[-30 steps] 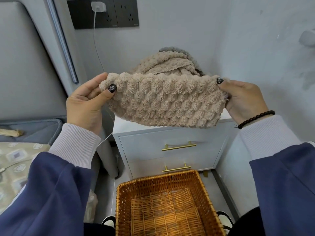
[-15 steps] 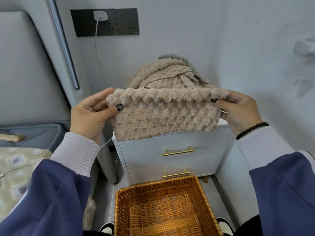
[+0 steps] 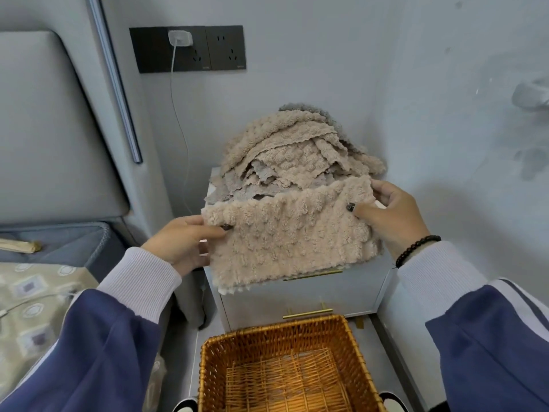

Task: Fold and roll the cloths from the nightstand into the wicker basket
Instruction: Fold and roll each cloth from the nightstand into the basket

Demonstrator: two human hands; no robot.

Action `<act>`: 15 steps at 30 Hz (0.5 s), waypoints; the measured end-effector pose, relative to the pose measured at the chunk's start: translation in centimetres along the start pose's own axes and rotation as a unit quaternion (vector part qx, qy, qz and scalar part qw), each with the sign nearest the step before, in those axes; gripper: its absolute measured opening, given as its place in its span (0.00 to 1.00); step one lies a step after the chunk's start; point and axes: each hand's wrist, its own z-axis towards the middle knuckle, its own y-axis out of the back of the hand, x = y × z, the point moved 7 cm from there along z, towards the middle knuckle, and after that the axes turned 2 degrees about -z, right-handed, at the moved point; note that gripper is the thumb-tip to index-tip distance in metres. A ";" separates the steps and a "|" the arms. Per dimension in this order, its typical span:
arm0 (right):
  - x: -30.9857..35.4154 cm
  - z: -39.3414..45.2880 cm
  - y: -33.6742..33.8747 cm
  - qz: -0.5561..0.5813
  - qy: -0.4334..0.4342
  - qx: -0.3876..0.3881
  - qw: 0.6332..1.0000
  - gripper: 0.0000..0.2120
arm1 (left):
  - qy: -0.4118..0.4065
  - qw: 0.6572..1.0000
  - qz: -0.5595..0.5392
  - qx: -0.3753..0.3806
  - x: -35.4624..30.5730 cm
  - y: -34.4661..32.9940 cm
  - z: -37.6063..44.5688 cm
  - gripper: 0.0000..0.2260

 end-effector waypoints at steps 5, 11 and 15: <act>-0.1 0.0 -0.2 -0.020 0.000 0.022 1.000 0.24 | 0.023 0.998 -0.059 -0.024 0.7 -0.7 0.2 0.09; 0.4 -0.5 -1.0 -0.133 0.021 0.073 0.988 0.31 | -0.022 0.997 -0.029 -0.069 1.2 -0.2 0.5 0.07; 1.4 -0.9 -1.0 -0.114 0.059 0.030 0.991 0.27 | -0.062 0.994 -0.041 -0.075 0.3 -0.2 0.4 0.08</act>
